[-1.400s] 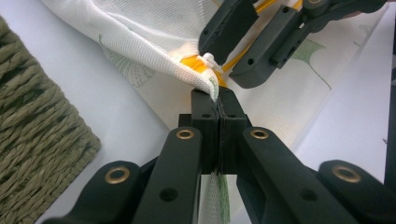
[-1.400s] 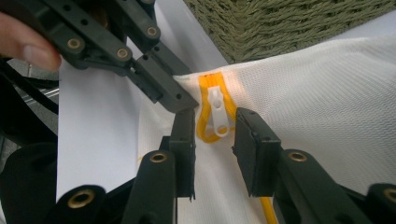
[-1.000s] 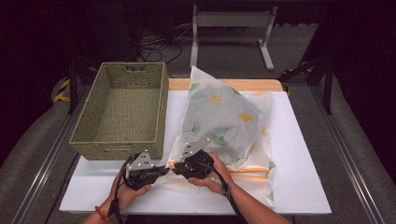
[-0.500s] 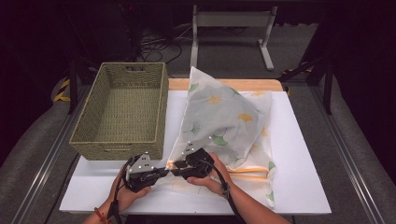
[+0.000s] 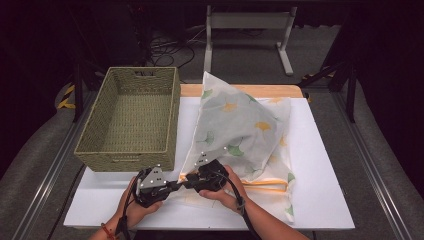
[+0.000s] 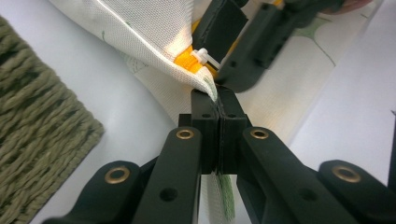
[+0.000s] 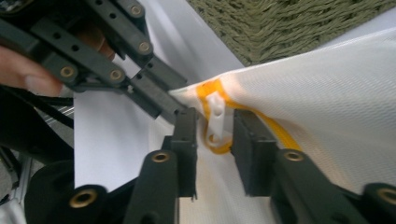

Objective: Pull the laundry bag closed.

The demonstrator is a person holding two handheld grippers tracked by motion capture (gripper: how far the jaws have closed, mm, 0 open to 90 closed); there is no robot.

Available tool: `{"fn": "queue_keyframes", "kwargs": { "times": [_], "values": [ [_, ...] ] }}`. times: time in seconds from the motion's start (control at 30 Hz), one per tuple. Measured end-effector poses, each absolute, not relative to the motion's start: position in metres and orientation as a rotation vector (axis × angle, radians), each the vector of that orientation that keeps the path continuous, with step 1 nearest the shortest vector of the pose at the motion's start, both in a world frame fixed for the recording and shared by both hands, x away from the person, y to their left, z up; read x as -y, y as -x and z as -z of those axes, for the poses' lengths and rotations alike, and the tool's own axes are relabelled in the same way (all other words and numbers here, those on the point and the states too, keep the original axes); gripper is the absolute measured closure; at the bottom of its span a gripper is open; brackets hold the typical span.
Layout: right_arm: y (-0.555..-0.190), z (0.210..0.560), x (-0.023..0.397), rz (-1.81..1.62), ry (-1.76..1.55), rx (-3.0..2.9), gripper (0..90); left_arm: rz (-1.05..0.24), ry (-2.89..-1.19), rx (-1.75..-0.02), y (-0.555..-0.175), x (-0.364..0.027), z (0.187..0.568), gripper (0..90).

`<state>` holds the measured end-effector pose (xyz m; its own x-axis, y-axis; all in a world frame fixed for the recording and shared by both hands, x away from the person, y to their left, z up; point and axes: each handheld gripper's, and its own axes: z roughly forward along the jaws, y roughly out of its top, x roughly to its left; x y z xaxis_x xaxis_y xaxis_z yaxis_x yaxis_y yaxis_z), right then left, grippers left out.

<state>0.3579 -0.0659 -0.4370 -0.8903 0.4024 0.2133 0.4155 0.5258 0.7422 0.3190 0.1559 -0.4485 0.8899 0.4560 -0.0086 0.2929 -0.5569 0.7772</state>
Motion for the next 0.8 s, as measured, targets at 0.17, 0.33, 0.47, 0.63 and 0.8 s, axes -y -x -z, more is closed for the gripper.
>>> {"fn": "queue_keyframes", "kwargs": {
  "times": [0.17,0.33,0.47,0.63,0.8],
  "values": [
    [-0.3574,0.4367,0.0651,1.336,0.713,2.735,81.2,-0.243,-2.202,-0.534,-0.3191,-0.1562,0.4489,88.6],
    [-0.3565,0.4353,0.0661,1.337,0.691,2.755,85.1,-0.241,-2.207,-0.534,-0.3193,-0.1572,0.4490,88.6],
    [-0.3555,0.4343,0.0653,1.325,0.666,2.797,85.7,-0.232,-2.205,-0.541,-0.3197,-0.1574,0.4492,88.5],
    [-0.3545,0.4330,0.0642,1.318,0.649,2.837,86.3,-0.254,-2.195,-0.570,-0.3199,-0.1584,0.4492,82.4],
    [-0.3526,0.4319,0.0626,1.311,0.631,2.878,90.0,-0.262,-2.188,-0.582,-0.3194,-0.1583,0.4492,74.1]
  ]
}}
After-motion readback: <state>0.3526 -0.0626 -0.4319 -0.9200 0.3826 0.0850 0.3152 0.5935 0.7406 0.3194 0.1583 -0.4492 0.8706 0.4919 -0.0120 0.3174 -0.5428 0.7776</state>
